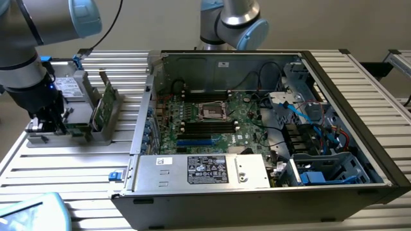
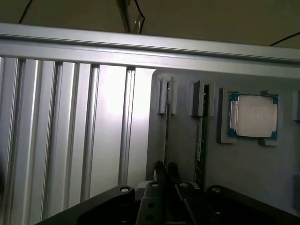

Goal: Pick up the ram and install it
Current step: 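Pick up the ram and move it above insertion slot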

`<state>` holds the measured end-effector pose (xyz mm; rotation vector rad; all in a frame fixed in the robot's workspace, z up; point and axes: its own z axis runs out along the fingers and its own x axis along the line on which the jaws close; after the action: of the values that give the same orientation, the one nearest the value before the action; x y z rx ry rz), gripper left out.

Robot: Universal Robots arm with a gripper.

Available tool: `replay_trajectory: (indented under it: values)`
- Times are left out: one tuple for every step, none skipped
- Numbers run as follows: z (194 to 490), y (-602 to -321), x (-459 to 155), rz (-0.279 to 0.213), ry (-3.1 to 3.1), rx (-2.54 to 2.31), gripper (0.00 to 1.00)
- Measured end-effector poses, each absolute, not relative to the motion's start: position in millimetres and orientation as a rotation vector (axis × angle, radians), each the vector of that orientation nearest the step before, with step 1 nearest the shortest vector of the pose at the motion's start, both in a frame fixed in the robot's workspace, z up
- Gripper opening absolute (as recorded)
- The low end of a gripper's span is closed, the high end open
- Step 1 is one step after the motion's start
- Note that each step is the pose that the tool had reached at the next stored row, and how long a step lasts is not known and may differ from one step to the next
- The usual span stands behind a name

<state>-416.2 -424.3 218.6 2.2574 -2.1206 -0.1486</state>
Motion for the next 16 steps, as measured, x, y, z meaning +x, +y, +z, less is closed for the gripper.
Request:
replay_trajectory:
  values:
    - [223, -424, -416, -0.149, -2.121, 2.257, 0.14]
    - [226, -424, -416, -0.149, -2.121, 2.257, 0.14]
    - [230, -424, -416, -0.149, -2.121, 2.257, 0.14]
    - [234, -424, -416, -0.149, -2.121, 2.257, 0.14]
    - [239, -424, -416, -0.149, -2.121, 2.257, 0.14]
    - [243, -424, -416, -0.149, -2.121, 2.257, 0.14]
    - [248, -424, -415, -0.149, -2.121, 2.257, 0.14]
    - [253, -424, -415, -0.149, -2.121, 2.257, 0.14]
    - [257, -424, -413, -0.149, -2.121, 2.257, 0.14]
    - [261, -424, -412, -0.149, -2.121, 2.257, 0.14]
    - [266, -424, -409, -0.15, -2.121, 2.257, 0.14]
    - [270, -424, -406, -0.15, -2.121, 2.257, 0.14]
    - [274, -424, -403, -0.15, -2.121, 2.257, 0.14]
    - [279, -424, -400, -0.15, -2.121, 2.257, 0.14]
    - [284, -424, -397, -0.15, -2.121, 2.257, 0.14]
    - [288, -424, -394, -0.15, -2.121, 2.257, 0.14]
